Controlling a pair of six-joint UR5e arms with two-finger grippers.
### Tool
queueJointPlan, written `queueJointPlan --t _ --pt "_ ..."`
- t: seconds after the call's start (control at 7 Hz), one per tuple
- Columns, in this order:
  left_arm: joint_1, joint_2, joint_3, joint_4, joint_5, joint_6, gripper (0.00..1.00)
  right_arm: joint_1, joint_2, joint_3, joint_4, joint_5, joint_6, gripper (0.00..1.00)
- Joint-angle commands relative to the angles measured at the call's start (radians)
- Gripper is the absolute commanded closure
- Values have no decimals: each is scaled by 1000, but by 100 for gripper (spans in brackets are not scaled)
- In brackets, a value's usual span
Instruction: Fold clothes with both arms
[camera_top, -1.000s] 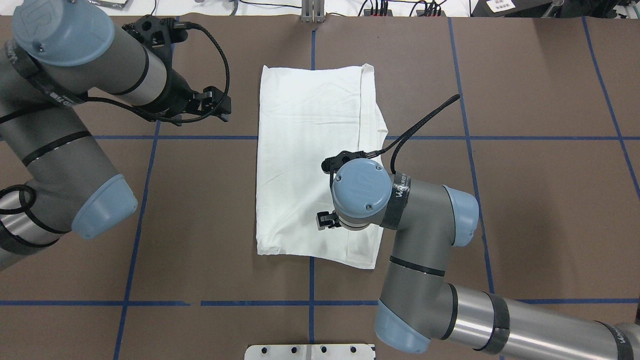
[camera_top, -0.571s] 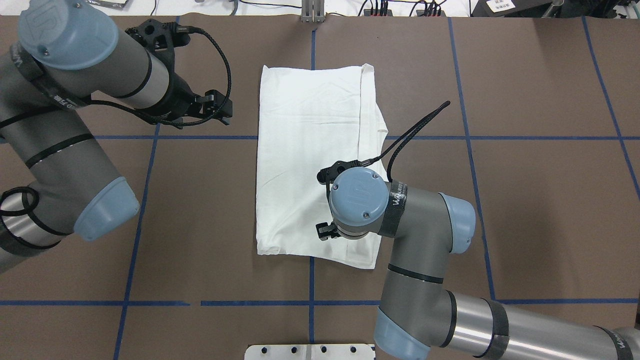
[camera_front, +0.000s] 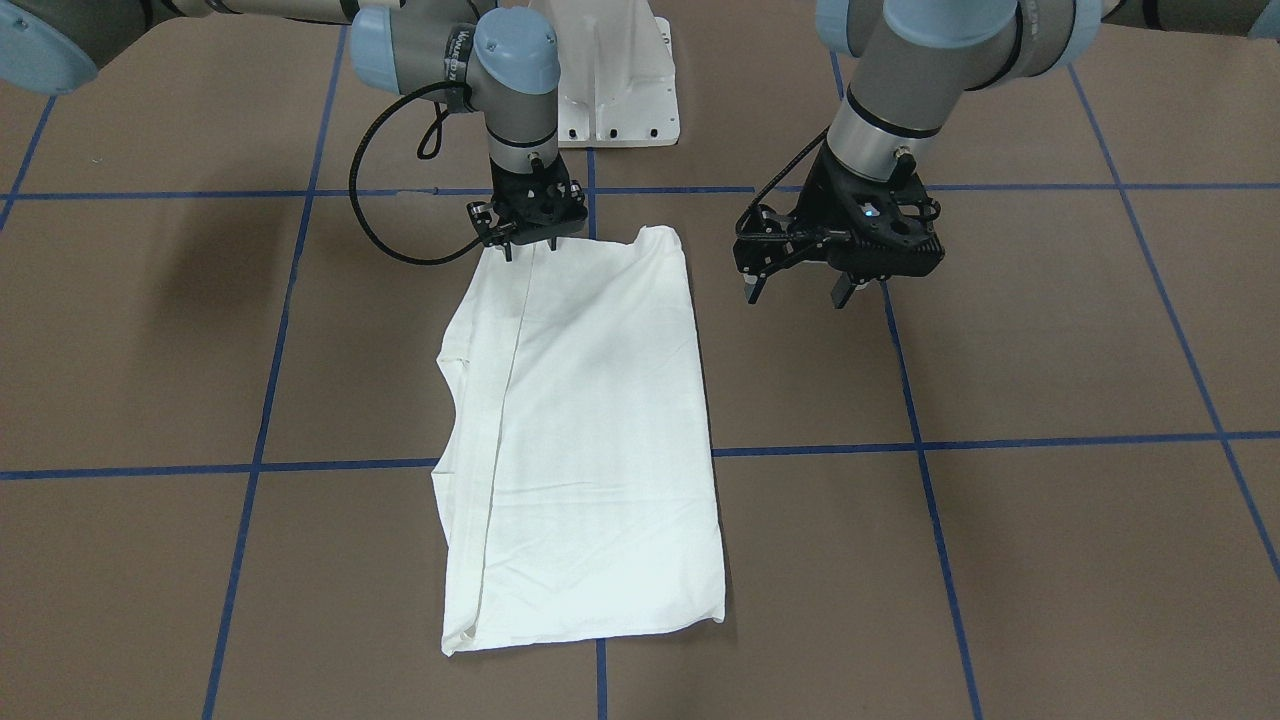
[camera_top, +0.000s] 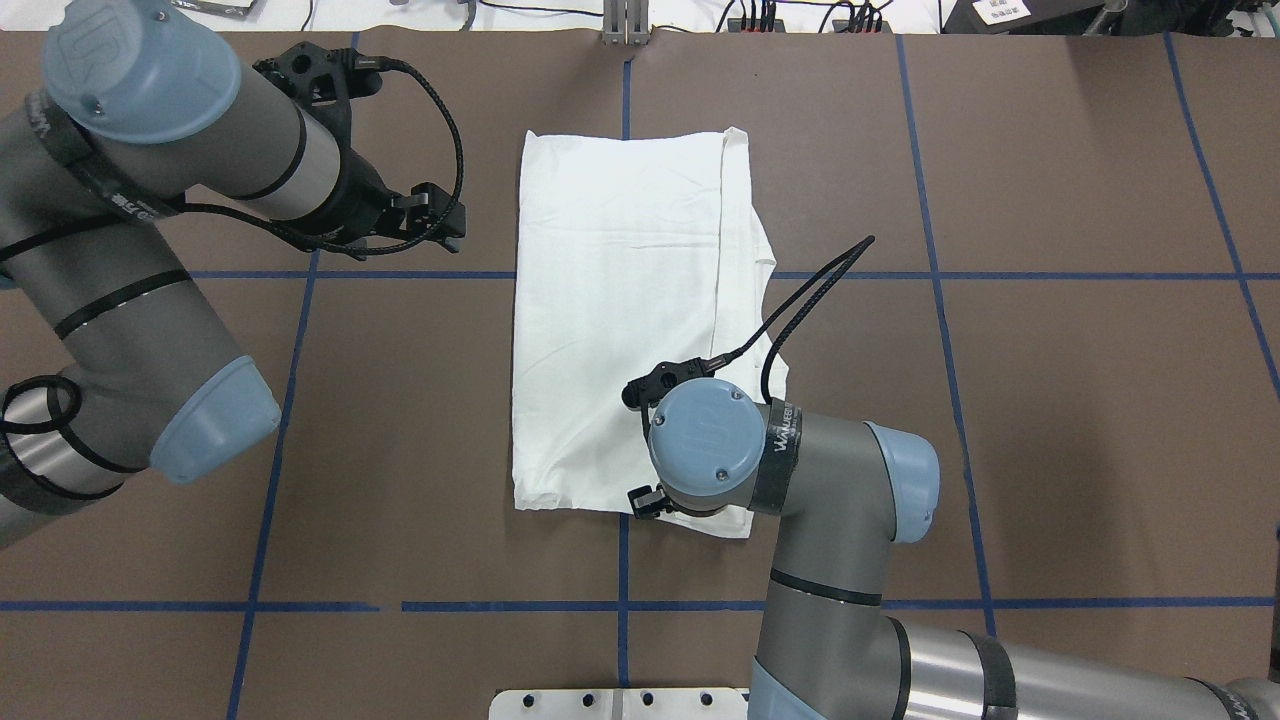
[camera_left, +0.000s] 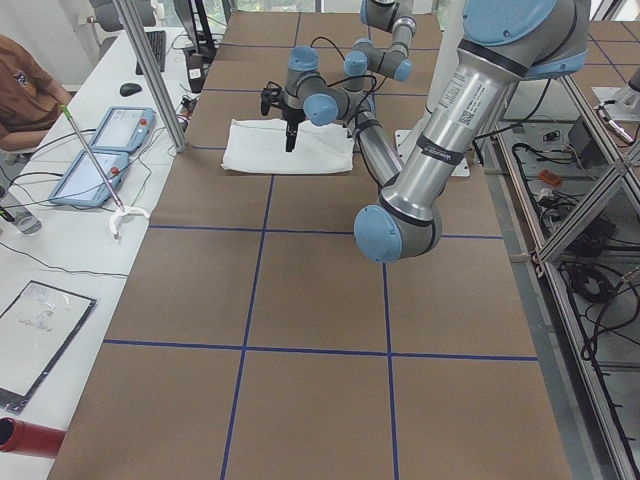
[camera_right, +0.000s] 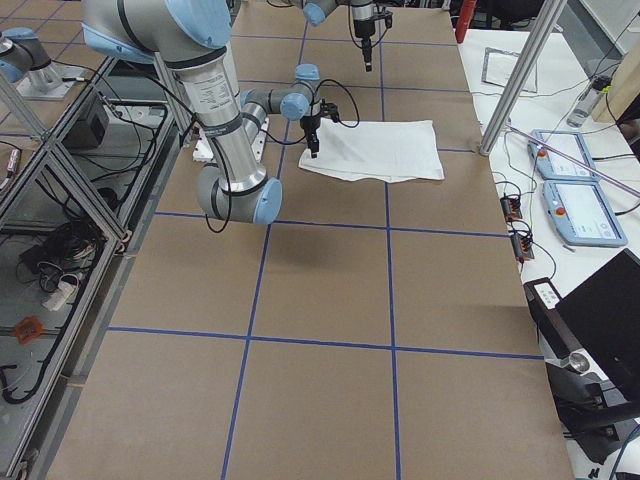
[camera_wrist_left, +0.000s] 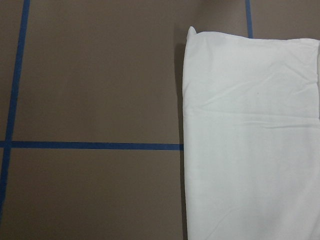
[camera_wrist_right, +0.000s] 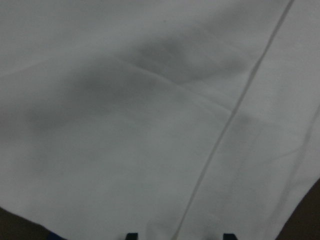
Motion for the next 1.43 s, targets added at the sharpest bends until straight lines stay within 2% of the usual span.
queueJointPlan --t 0.0,0.14,0.71,1.14,1.29 --pt "0 1 1 -3 1 0 0 -18 -6 0 -3 -6 -18 44" --pt "3 1 1 -1 2 0 0 -18 -12 2 -3 -6 -20 49" --pt "26 1 10 -17 4 -2 0 -15 -41 35 -4 -14 -34 56" --pt "26 1 10 -18 4 0 0 -16 -38 35 -3 -14 -34 56" --pt "26 1 10 -18 4 0 0 -16 -38 35 -3 -14 -34 61"
